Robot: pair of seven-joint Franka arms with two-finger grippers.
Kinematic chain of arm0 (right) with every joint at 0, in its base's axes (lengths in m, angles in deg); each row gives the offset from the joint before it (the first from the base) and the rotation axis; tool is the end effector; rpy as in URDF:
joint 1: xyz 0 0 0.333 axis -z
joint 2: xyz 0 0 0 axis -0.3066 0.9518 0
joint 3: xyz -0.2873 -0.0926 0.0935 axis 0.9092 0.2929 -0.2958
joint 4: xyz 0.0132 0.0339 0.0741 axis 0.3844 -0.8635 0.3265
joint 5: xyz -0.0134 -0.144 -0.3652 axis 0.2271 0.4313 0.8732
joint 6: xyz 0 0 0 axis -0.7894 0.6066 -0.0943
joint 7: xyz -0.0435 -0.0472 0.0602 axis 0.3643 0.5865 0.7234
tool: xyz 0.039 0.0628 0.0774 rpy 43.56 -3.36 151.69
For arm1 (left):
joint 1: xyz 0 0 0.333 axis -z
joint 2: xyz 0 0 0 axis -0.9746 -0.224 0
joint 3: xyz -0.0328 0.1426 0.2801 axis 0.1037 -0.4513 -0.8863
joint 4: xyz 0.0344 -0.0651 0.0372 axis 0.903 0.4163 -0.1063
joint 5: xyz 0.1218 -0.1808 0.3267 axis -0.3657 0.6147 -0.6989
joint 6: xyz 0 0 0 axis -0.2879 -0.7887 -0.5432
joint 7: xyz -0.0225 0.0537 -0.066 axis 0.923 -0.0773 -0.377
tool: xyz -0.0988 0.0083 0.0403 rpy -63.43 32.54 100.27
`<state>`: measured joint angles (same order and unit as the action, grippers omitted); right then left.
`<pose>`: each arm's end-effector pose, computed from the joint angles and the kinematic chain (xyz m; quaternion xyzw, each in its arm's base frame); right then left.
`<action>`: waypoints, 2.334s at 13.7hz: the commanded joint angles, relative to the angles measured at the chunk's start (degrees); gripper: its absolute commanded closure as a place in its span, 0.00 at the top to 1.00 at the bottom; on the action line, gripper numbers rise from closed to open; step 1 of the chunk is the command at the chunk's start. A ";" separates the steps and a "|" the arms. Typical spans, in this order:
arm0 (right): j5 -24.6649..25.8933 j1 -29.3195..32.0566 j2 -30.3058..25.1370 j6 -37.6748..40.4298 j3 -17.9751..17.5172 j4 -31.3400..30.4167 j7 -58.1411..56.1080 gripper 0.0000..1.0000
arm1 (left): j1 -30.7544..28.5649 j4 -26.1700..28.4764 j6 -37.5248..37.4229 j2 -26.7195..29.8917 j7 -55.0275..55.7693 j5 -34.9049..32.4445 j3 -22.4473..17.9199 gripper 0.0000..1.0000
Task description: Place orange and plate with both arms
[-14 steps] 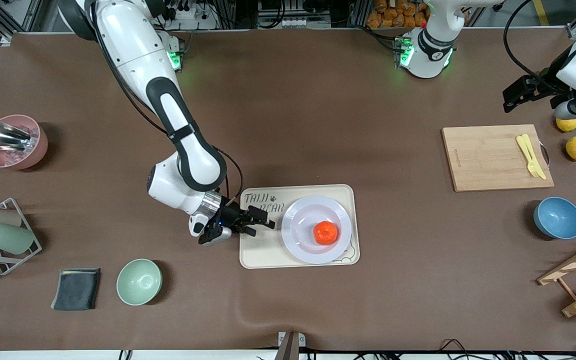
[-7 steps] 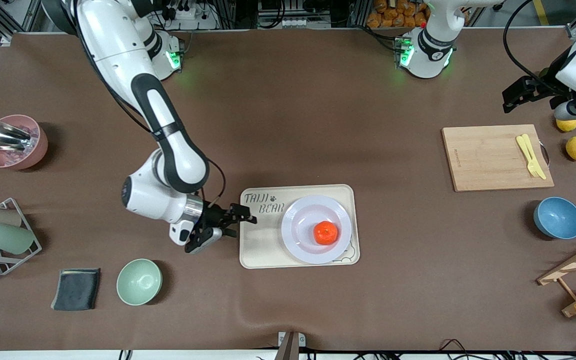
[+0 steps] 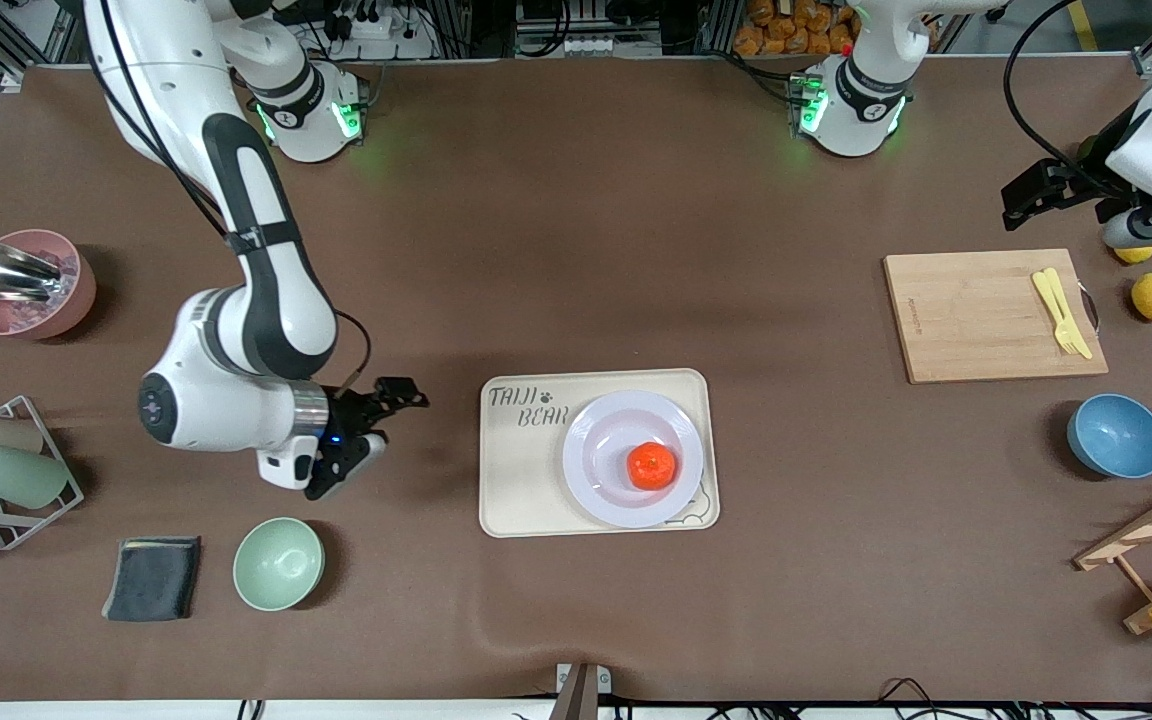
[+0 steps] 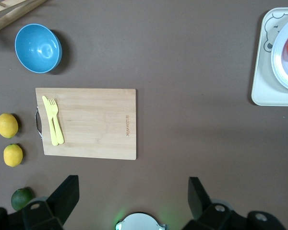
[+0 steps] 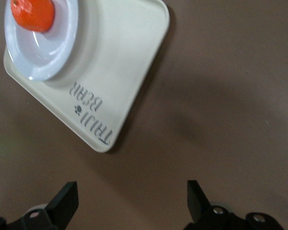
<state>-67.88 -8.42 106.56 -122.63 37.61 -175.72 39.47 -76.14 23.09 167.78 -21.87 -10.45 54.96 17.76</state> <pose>0.6526 0.1731 0.2982 -0.9344 -0.2693 0.0584 0.2257 0.5109 -0.0444 0.6262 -0.9983 -0.0254 0.0392 0.0349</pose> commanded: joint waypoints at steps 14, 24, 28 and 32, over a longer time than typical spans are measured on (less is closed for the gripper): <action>26.24 21.95 -22.59 26.93 -4.32 -4.23 11.74 1.00 | -0.65 1.20 1.46 0.18 0.03 -0.26 0.25 1.00; 32.93 26.89 -31.40 25.06 -14.37 -0.27 27.79 1.00 | -0.65 1.46 1.46 0.35 0.12 -0.17 0.34 1.00; 32.67 26.72 -31.39 26.38 -14.54 1.75 35.60 1.00 | -0.65 1.46 1.46 0.62 -0.23 0.70 0.34 1.00; 35.82 26.72 -31.40 26.12 -16.74 1.75 36.75 1.00 | -0.47 1.46 1.46 1.32 -0.23 0.70 0.78 1.00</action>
<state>-34.76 17.21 75.02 -97.28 22.88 -175.04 74.74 -76.36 24.04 168.71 -21.92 -10.45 55.04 18.10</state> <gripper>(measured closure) 0.000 0.000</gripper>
